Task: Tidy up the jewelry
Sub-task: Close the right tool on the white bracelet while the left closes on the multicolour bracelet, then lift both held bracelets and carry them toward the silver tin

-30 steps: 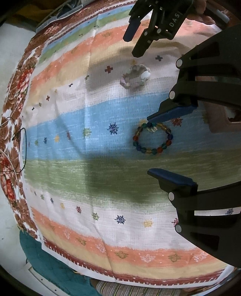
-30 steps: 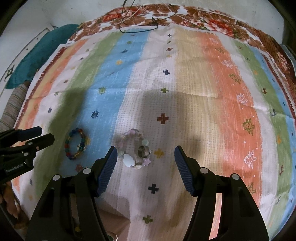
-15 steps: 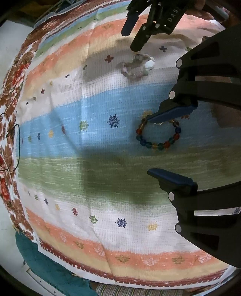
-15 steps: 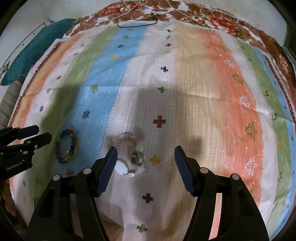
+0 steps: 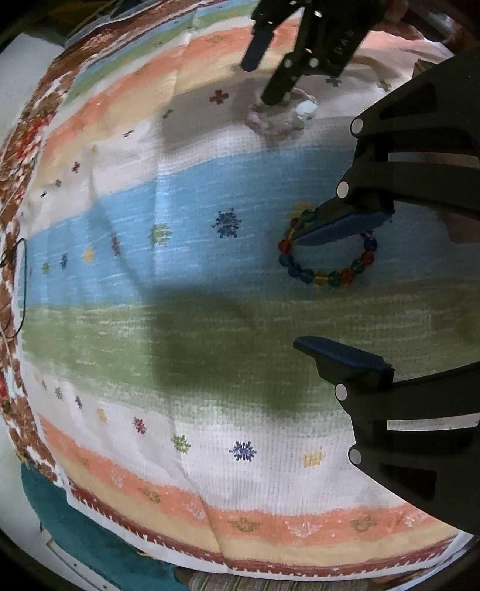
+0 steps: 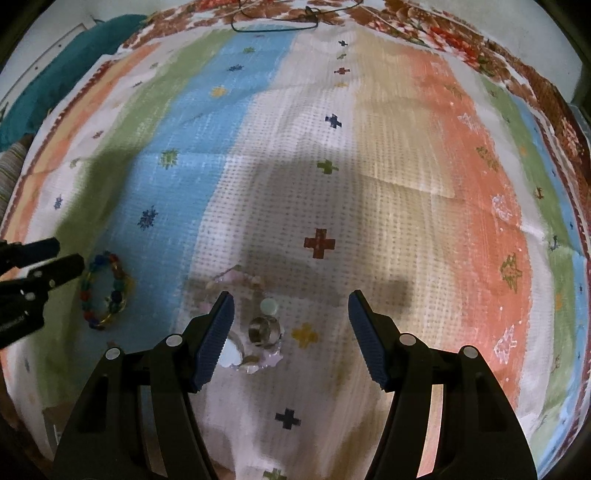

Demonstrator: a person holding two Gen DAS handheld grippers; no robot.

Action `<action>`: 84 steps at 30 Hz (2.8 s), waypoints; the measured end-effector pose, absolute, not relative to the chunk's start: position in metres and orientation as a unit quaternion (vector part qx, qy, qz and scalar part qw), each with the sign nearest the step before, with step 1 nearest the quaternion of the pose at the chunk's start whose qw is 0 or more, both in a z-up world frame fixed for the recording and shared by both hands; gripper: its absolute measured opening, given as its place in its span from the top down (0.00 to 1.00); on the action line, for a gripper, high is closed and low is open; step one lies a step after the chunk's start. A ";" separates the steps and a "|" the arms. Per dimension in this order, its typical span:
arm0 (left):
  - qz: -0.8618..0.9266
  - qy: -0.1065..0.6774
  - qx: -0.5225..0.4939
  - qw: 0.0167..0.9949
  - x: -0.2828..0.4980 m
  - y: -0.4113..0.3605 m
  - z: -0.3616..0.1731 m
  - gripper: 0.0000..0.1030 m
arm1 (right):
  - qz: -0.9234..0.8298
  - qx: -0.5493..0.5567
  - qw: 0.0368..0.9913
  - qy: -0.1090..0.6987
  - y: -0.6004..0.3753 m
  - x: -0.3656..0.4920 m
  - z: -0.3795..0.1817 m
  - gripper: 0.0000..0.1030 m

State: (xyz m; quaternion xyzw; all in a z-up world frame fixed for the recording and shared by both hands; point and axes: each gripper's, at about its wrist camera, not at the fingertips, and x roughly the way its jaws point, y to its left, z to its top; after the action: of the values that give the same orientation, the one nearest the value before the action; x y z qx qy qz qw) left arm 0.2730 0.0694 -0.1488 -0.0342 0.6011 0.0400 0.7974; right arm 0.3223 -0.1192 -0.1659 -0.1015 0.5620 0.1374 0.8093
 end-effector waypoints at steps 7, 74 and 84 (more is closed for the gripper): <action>0.040 0.614 -0.019 0.788 0.277 0.068 -0.161 0.50 | 0.135 -0.108 0.806 0.566 -0.114 0.328 -0.173 0.38; -0.019 0.540 -0.020 0.841 0.240 0.038 -0.077 0.91 | 0.188 -0.065 0.840 0.505 -0.129 0.279 -0.102 0.91; -0.023 0.527 -0.028 0.849 0.227 0.031 -0.062 0.91 | 0.189 -0.062 0.845 0.496 -0.132 0.269 -0.093 0.91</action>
State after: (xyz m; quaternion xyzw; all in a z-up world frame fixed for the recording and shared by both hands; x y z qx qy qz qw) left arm 0.2273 0.0307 -0.0620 -0.0276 0.5272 -0.0234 0.8490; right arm 0.2686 -0.1316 -0.0933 -0.0617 0.4962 0.1894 0.8450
